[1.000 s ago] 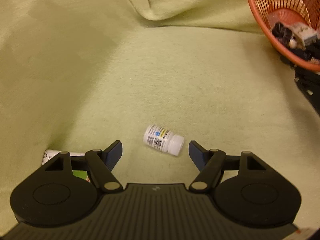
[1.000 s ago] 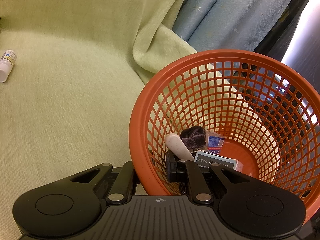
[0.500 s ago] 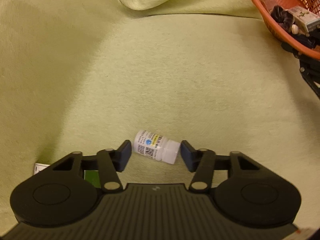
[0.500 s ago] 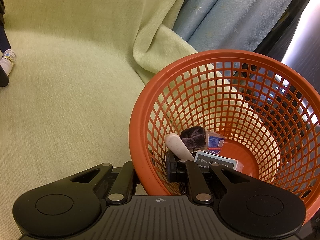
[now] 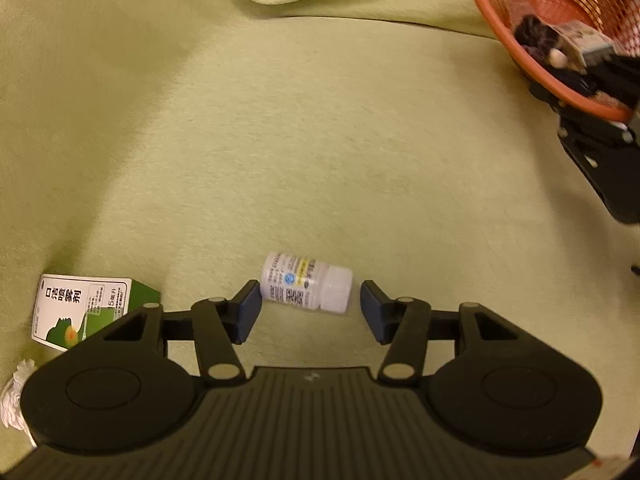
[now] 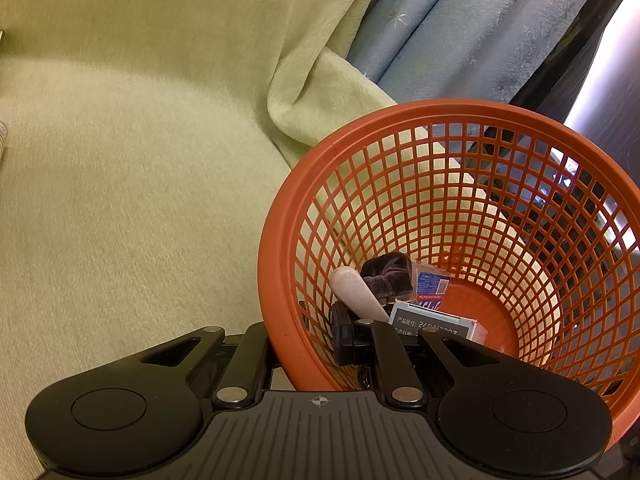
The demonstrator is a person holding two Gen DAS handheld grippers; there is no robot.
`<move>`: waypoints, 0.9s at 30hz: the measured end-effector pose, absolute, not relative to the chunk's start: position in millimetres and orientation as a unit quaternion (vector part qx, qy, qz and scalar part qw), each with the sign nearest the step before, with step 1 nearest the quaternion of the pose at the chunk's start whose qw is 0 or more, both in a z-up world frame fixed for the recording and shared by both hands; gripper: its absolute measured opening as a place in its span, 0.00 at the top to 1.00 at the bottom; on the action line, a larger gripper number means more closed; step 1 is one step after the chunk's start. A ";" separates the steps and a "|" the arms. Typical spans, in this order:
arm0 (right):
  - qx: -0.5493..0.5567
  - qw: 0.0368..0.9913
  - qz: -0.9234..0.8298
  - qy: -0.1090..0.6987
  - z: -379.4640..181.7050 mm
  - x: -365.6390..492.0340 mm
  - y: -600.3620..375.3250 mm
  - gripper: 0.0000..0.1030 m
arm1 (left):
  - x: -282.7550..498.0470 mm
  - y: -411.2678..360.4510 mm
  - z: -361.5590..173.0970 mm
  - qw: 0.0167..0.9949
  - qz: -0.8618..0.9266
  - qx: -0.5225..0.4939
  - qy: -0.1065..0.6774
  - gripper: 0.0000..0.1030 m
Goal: Organize objects
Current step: 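Move the left gripper to the small white pill bottle and grasp it, then carry the pill bottle into the orange basket and release it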
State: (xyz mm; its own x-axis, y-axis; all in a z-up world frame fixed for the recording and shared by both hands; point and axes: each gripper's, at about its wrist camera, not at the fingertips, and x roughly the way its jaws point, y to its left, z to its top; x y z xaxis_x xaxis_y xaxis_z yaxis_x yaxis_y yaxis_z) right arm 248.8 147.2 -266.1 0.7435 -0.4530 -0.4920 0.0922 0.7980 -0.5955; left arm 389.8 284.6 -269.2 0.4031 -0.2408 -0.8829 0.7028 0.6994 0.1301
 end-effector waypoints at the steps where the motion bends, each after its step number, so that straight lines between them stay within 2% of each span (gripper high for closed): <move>1: -0.278 0.891 -0.153 0.324 -266.1 248.7 147.3 0.92 | 388.8 284.7 -270.0 0.798 -0.297 0.255 0.458 0.52; 9: -0.279 0.891 -0.153 0.324 -266.5 248.5 147.0 0.92 | 392.5 288.6 -270.3 0.807 -0.289 0.243 0.454 0.54; 10: -0.279 0.891 -0.153 0.324 -266.4 248.5 147.0 0.92 | 392.5 288.4 -270.3 0.807 -0.290 0.242 0.455 0.60; 27: -0.281 0.890 -0.152 0.325 -266.2 248.0 145.9 0.92 | 371.5 274.0 -230.9 0.836 -0.281 0.185 0.434 0.60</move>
State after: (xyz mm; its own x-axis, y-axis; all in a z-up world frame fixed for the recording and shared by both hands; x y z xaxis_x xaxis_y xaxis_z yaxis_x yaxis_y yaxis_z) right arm 248.0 145.9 -266.2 0.7431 -0.4532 -0.4924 0.0881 0.7956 -0.5994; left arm 371.5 274.0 -230.9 0.4650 -0.3095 -0.8295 0.6312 0.7728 0.0655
